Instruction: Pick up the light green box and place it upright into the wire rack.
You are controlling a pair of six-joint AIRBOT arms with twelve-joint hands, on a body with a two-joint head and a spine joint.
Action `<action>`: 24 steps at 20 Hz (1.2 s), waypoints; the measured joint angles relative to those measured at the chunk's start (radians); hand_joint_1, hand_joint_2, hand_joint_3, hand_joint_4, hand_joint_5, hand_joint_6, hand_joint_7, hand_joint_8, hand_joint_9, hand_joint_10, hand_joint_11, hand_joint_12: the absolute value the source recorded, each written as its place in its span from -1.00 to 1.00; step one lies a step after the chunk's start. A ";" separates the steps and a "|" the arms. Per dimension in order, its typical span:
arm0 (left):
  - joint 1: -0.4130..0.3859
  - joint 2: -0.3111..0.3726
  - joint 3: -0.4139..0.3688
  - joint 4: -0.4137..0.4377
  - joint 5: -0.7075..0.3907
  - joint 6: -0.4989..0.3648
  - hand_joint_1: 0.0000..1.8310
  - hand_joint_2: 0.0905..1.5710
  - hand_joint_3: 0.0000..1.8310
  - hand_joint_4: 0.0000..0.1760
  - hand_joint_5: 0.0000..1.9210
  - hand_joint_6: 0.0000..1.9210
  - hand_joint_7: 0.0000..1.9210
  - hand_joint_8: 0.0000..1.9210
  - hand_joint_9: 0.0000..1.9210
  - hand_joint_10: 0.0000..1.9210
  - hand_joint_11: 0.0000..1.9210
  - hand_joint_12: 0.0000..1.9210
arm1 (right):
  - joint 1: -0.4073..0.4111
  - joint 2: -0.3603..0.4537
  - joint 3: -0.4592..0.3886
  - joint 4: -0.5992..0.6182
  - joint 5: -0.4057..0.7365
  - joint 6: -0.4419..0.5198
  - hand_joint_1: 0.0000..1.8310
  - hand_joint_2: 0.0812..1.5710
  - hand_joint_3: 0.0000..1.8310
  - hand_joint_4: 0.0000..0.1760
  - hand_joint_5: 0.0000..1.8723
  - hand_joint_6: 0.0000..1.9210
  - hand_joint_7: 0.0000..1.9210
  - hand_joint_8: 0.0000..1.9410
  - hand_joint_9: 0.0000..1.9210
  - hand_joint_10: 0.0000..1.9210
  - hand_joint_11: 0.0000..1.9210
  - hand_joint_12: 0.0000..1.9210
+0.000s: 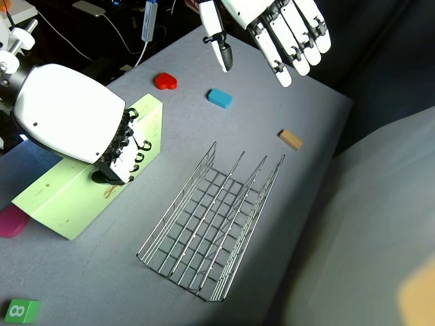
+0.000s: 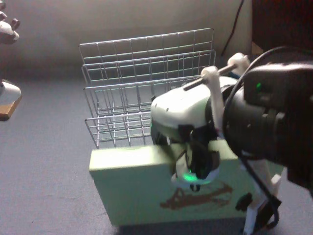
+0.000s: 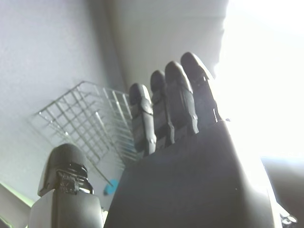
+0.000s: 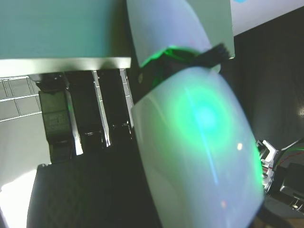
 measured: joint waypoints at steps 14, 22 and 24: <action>-0.004 0.000 0.002 -0.002 0.051 -0.036 -0.84 0.48 -1.00 -0.54 -0.63 -1.00 -0.72 -1.00 -0.77 -1.00 -1.00 -0.42 | 0.262 0.085 0.011 -0.087 -0.058 -0.139 0.49 0.44 -1.00 -1.00 -0.09 0.09 -0.06 0.15 -0.12 0.45 -0.25 0.55; -0.004 0.000 0.006 -0.002 0.071 -0.040 -0.84 0.48 -1.00 -0.54 -0.64 -1.00 -0.72 -1.00 -0.77 -1.00 -1.00 -0.42 | 0.281 -0.010 0.163 -0.151 -0.145 -0.139 0.49 0.44 -1.00 -1.00 -0.10 0.10 -0.07 0.17 -0.12 0.45 -0.23 0.56; -0.004 0.000 0.006 -0.002 0.071 -0.040 -0.84 0.48 -1.00 -0.54 -0.64 -1.00 -0.72 -1.00 -0.77 -1.00 -1.00 -0.42 | 0.260 -0.033 0.190 -0.163 -0.172 -0.139 0.49 0.44 -1.00 -1.00 -0.11 0.10 -0.06 0.17 -0.12 0.45 -0.24 0.55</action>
